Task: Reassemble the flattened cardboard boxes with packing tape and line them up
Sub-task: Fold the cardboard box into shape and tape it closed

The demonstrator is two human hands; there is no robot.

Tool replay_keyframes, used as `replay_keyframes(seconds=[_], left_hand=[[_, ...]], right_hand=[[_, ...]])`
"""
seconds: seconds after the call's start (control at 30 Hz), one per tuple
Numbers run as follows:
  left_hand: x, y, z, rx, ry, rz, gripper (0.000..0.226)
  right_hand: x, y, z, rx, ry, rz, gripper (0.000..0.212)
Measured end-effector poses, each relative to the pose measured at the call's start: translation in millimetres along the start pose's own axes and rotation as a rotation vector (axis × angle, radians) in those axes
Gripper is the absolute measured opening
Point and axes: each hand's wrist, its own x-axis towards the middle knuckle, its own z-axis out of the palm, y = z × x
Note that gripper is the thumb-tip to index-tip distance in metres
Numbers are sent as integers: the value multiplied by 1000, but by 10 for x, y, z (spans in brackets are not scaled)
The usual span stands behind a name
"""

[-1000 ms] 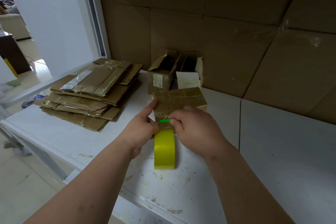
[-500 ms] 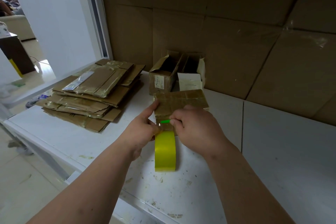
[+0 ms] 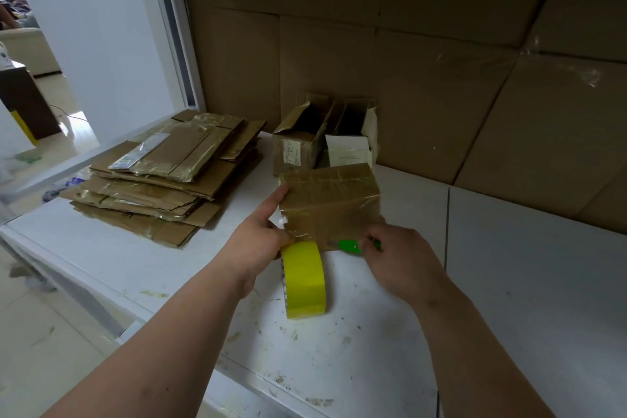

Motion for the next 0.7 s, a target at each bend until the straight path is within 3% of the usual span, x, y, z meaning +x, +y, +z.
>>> replay_keyframes(seconds=[0.1, 0.27, 0.33, 0.4, 0.47, 0.53, 0.6, 0.7], left_hand=[[0, -27, 10, 49, 15, 24, 76], [-15, -78, 10, 171, 10, 70, 72], [-3, -74, 17, 186, 23, 84, 63], [8, -74, 16, 208, 43, 102, 52], [10, -81, 1, 217, 55, 122, 46], [22, -86, -21, 228, 61, 147, 43], [21, -83, -42, 262, 48, 167, 42], [10, -89, -80, 295, -4, 209, 43]], right_hand=[[-30, 70, 268, -67, -68, 9, 21], [-9, 134, 422, -296, 51, 40, 27], [15, 52, 374, -214, 234, -20, 29], [40, -71, 294, -74, 531, -94, 26], [80, -192, 222, 3, 664, -144, 30], [151, -312, 156, 3, 613, -183, 46], [234, -399, 132, -62, 433, -201, 63], [351, -400, 225, -193, 253, -242, 73]])
